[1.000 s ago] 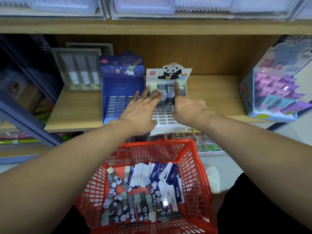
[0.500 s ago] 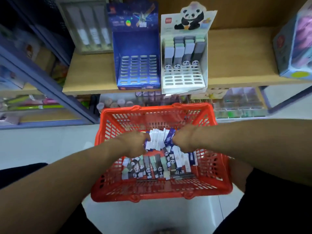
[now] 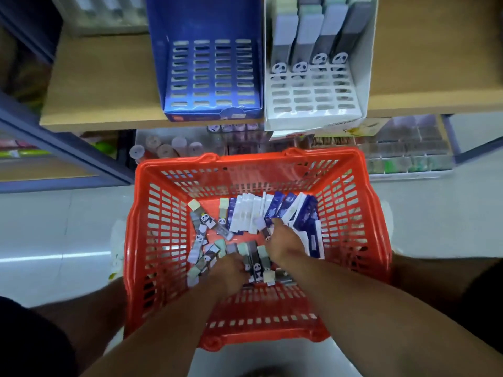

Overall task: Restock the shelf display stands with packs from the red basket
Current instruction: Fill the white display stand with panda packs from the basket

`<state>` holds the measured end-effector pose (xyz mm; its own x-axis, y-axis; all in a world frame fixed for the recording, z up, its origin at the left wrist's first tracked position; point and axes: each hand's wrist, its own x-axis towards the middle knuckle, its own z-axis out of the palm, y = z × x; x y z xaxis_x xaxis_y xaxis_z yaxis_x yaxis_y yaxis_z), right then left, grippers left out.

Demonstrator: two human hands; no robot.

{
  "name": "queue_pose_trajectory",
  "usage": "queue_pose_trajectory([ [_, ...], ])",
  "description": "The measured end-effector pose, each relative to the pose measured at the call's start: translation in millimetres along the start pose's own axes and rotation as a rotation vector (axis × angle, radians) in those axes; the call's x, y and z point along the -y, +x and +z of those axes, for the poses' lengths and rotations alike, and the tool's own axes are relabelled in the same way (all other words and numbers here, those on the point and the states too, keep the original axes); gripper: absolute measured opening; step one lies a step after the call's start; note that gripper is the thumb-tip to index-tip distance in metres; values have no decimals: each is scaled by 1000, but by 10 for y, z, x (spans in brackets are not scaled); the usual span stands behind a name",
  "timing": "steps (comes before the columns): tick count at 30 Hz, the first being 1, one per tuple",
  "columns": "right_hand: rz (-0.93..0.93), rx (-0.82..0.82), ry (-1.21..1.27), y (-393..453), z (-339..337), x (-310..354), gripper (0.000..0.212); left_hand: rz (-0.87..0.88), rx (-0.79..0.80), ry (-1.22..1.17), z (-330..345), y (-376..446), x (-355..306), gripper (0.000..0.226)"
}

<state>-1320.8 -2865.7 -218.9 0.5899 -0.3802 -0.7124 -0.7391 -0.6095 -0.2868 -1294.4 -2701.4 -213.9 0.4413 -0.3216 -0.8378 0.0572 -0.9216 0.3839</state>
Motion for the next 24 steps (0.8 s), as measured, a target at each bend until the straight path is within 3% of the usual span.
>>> queue_pose_trajectory([
  [2,3,-46,-7,113,12,-27,55,-39,-46,-92,97,135,-47,11],
  [6,-18,-67,5,234,23,44,26,-106,-150,-128,297,320,-181,15],
  [9,-36,-55,-30,292,79,104,30,-136,-244,-127,415,415,-208,28],
  [17,-47,-84,5,223,57,33,14,-139,-213,-23,406,487,-278,22],
  [24,-252,-148,-113,-77,-553,157,18,-92,-204,-131,139,200,-324,21],
])
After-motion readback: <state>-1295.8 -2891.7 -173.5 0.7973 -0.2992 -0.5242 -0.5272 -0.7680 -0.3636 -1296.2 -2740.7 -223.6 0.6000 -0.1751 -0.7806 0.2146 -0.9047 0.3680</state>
